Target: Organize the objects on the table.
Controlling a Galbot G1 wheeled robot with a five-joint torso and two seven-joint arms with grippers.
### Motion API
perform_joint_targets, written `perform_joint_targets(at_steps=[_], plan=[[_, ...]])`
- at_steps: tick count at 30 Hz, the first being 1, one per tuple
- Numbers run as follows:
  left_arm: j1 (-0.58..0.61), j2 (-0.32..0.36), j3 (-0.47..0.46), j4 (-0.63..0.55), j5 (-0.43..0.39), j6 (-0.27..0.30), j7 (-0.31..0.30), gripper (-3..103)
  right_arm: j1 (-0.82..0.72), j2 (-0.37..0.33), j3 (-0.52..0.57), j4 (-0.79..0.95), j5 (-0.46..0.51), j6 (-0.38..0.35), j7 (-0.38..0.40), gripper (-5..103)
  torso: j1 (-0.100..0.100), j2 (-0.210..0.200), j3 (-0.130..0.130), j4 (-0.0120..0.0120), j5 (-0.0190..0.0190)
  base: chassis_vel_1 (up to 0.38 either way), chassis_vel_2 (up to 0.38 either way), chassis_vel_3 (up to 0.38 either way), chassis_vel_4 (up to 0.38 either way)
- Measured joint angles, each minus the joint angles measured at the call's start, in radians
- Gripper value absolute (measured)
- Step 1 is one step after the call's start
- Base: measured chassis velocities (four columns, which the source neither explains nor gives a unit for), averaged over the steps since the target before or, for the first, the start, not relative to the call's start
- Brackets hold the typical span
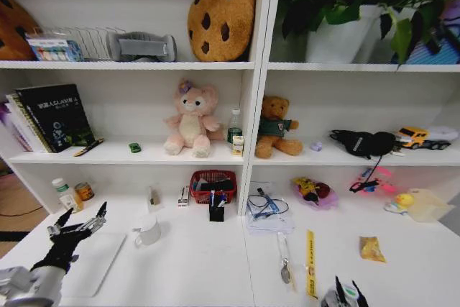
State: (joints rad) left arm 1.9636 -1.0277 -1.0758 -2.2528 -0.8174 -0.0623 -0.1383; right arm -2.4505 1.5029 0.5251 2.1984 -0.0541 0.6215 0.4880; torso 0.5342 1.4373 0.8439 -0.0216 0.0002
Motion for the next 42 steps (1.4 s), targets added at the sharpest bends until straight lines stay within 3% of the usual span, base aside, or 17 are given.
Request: perform_joint_targets(at_steps=[9, 11, 21, 23, 36, 40, 42], plan=[[0.000, 0.000, 0.000, 0.000, 0.000, 0.000, 0.000, 100, 0.163, 0.042, -0.006, -0.345, 0.012, 0.065, 0.002, 30, 0.000, 0.000, 0.000, 0.0001, -0.0002, 0.000, 0.000, 0.000, 0.000], [0.000, 0.000, 0.000, 0.000, 0.000, 0.000, 0.000, 100, 0.163, 0.042, -0.006, -0.345, 0.012, 0.065, 0.002, 30, 0.000, 0.000, 0.000, 0.0001, -0.0002, 0.000, 0.000, 0.000, 0.000], [0.000, 0.000, 0.000, 0.000, 0.000, 0.000, 0.000, 100, 0.388, 0.002, -0.013, -0.700, 0.033, 0.083, -0.059, 30, 0.000, 0.000, 0.000, 0.0001, -0.0003, 0.000, 0.000, 0.000, 0.000], [0.000, 0.000, 0.000, 0.000, 0.000, 0.000, 0.000, 100, 0.489, -0.007, -0.024, -0.830, 0.009, 0.095, -0.071, 30, 0.000, 0.000, 0.000, 0.0000, 0.0000, 0.000, 0.000, 0.000, 0.000], [0.000, 0.000, 0.000, 0.000, 0.000, 0.000, 0.000, 100, 0.810, -0.058, -0.071, -1.182, -0.005, 0.090, -0.124, 27, 0.000, 0.000, 0.000, 0.0001, 0.0000, 0.000, 0.000, 0.000, 0.000], [0.000, 0.000, 0.000, 0.000, 0.000, 0.000, 0.000, 100, 0.842, -0.063, -0.074, -1.197, -0.003, 0.083, -0.136, 42, 0.000, 0.000, 0.000, 0.0001, -0.0002, 0.000, 0.000, 0.000, 0.000], [0.000, 0.000, 0.000, 0.000, 0.000, 0.000, 0.000, 100, 0.840, -0.063, -0.076, -1.197, -0.003, 0.082, -0.140, 42, 0.000, 0.000, 0.000, 0.0000, -0.0002, 0.000, 0.000, 0.000, 0.000]])
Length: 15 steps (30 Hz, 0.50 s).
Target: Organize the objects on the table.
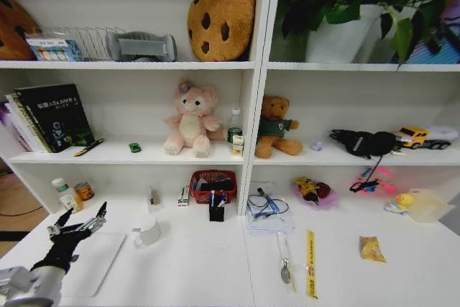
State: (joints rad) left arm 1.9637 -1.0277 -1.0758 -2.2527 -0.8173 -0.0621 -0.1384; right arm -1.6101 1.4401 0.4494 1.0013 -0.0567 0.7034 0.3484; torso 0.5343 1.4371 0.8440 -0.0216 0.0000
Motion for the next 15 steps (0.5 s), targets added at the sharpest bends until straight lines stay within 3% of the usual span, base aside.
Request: perform_joint_targets(at_steps=[2, 6, 10, 13, 15], plan=[[0.000, 0.000, 0.000, 0.000, 0.000, 0.000, 0.000, 100, -0.007, 0.001, -0.001, 0.003, -0.001, 0.000, -0.002, 48, 0.000, 0.000, 0.000, 0.0000, 0.0000, 0.000, 0.000, 0.000, 0.000], [0.000, 0.000, 0.000, 0.000, 0.000, 0.000, 0.000, 100, -0.072, 0.008, -0.004, 0.033, -0.019, 0.016, -0.005, 70, 0.000, 0.000, 0.000, -0.0001, 0.0000, 0.000, 0.000, 0.000, 0.000], [0.000, 0.000, 0.000, 0.000, 0.000, 0.000, 0.000, 100, -0.125, 0.011, 0.000, 0.075, -0.025, 0.030, -0.003, 80, 0.000, 0.000, 0.000, -0.0001, 0.0000, 0.000, 0.000, 0.000, 0.000], [0.000, 0.000, 0.000, 0.000, 0.000, 0.000, 0.000, 100, -0.224, 0.014, 0.013, 0.173, -0.033, 0.056, 0.024, 96, 0.000, 0.000, 0.000, 0.0000, 0.0000, 0.000, 0.000, 0.000, 0.000], [0.000, 0.000, 0.000, 0.000, 0.000, 0.000, 0.000, 100, -0.273, 0.017, 0.018, 0.222, -0.043, 0.065, 0.043, 99, 0.000, 0.000, 0.000, 0.0000, 0.0000, 0.000, 0.000, 0.000, 0.000]])
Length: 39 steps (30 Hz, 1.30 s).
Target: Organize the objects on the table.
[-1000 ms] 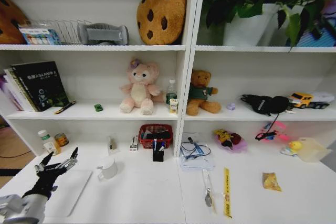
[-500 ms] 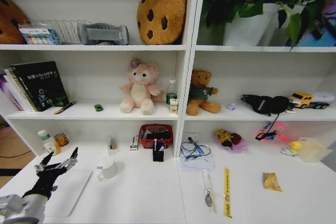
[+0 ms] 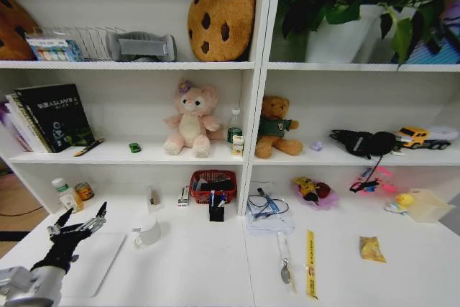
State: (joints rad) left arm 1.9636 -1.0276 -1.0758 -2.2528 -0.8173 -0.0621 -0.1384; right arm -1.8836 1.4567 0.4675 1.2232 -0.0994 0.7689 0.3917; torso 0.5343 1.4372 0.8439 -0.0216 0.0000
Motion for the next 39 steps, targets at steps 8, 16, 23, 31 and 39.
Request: perform_joint_targets(at_steps=[8, 16, 23, 31, 39], plan=[[0.000, 0.000, 0.000, 0.000, 0.000, 0.000, 0.000, 100, -0.215, 0.012, 0.027, 0.195, -0.147, 0.032, 0.186, 100, 0.000, 0.000, 0.000, -0.0001, -0.0001, 0.000, 0.000, 0.000, 0.000], [0.000, 0.000, 0.000, 0.000, 0.000, 0.000, 0.000, 100, -0.406, -0.014, 0.039, 0.436, -0.163, 0.033, 0.232, 100, 0.000, 0.000, 0.000, 0.0001, -0.0001, 0.000, 0.000, 0.000, 0.000], [0.000, 0.000, 0.000, 0.000, 0.000, 0.000, 0.000, 100, -0.571, -0.020, 0.061, 0.784, -0.140, 0.032, 0.229, 100, 0.000, 0.000, 0.000, 0.0000, -0.0001, 0.000, 0.000, 0.000, 0.000], [0.000, 0.000, 0.000, 0.000, 0.000, 0.000, 0.000, 100, -0.508, -0.058, 0.167, 1.022, 0.121, -0.137, 0.148, 100, 0.000, 0.000, 0.000, 0.0000, 0.0000, 0.000, 0.000, 0.000, 0.000], [0.000, 0.000, 0.000, 0.000, 0.000, 0.000, 0.000, 100, -0.281, -0.136, 0.373, 1.046, 0.516, -0.450, 0.072, 100, 0.000, 0.000, 0.000, 0.0000, 0.0003, 0.000, 0.000, 0.000, 0.000]])
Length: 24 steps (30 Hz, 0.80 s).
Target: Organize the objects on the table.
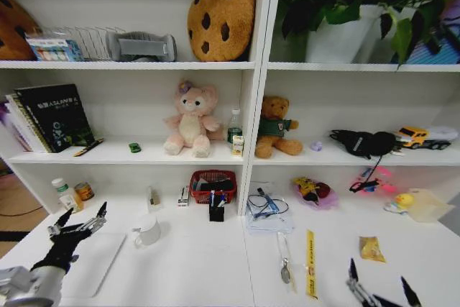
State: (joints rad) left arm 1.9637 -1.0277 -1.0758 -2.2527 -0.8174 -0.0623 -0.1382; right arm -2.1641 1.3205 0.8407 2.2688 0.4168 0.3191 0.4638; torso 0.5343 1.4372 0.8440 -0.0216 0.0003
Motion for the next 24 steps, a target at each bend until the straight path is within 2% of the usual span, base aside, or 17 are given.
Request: perform_joint_targets(at_steps=[1, 2, 4, 5, 7, 10, 13, 14, 17, 24], plan=[[0.000, 0.000, 0.000, 0.000, 0.000, 0.000, 0.000, 100, 0.000, 0.000, 0.000, 0.000, 0.000, 0.000, 0.000, 100, 0.000, 0.000, 0.000, 0.0000, 0.0000, 0.000, 0.000, 0.000, 0.000], [0.000, 0.000, 0.000, 0.000, 0.000, 0.000, 0.000, 100, 0.049, -0.024, 0.029, -0.015, 0.071, -0.057, -0.009, 100, 0.000, 0.000, 0.000, -0.0002, 0.0001, 0.000, 0.000, 0.000, 0.000], [0.000, 0.000, 0.000, 0.000, 0.000, 0.000, 0.000, 100, 0.124, -0.064, 0.057, -0.054, 0.138, -0.124, -0.020, 100, 0.000, 0.000, 0.000, -0.0001, -0.0001, 0.000, 0.000, 0.000, 0.000], [0.000, 0.000, 0.000, 0.000, 0.000, 0.000, 0.000, 100, 0.124, -0.064, 0.057, -0.054, 0.138, -0.124, -0.020, 100, 0.000, 0.000, 0.000, -0.0001, -0.0001, 0.000, 0.000, 0.000, 0.000], [0.000, 0.000, 0.000, 0.000, 0.000, 0.000, 0.000, 100, 0.207, -0.106, 0.069, -0.117, 0.173, -0.184, -0.019, 100, 0.000, 0.000, 0.000, 0.0000, 0.0001, 0.000, 0.000, 0.000, 0.000], [0.000, 0.000, 0.000, 0.000, 0.000, 0.000, 0.000, 100, 0.247, -0.136, 0.071, -0.158, 0.189, -0.211, -0.018, 100, 0.000, 0.000, 0.000, 0.0001, 0.0000, 0.000, 0.000, 0.000, 0.000], [0.000, 0.000, 0.000, 0.000, 0.000, 0.000, 0.000, 100, 0.352, -0.224, 0.065, -0.284, 0.223, -0.284, -0.011, 100, 0.000, 0.000, 0.000, 0.0000, 0.0000, 0.000, 0.000, 0.000, 0.000], [0.000, 0.000, 0.000, 0.000, 0.000, 0.000, 0.000, 100, 0.352, -0.224, 0.065, -0.284, 0.223, -0.284, -0.011, 100, 0.000, 0.000, 0.000, 0.0000, 0.0000, 0.000, 0.000, 0.000, 0.000], [0.000, 0.000, 0.000, 0.000, 0.000, 0.000, 0.000, 100, 0.421, -0.285, 0.048, -0.373, 0.271, -0.322, -0.011, 100, 0.000, 0.000, 0.000, 0.0001, 0.0000, 0.000, 0.000, 0.000, 0.000], [0.000, 0.000, 0.000, 0.000, 0.000, 0.000, 0.000, 100, 0.509, -0.322, 0.003, -0.469, 0.347, -0.369, 0.004, 100, 0.000, 0.000, 0.000, -0.0001, -0.0002, 0.000, 0.000, 0.000, 0.000]])
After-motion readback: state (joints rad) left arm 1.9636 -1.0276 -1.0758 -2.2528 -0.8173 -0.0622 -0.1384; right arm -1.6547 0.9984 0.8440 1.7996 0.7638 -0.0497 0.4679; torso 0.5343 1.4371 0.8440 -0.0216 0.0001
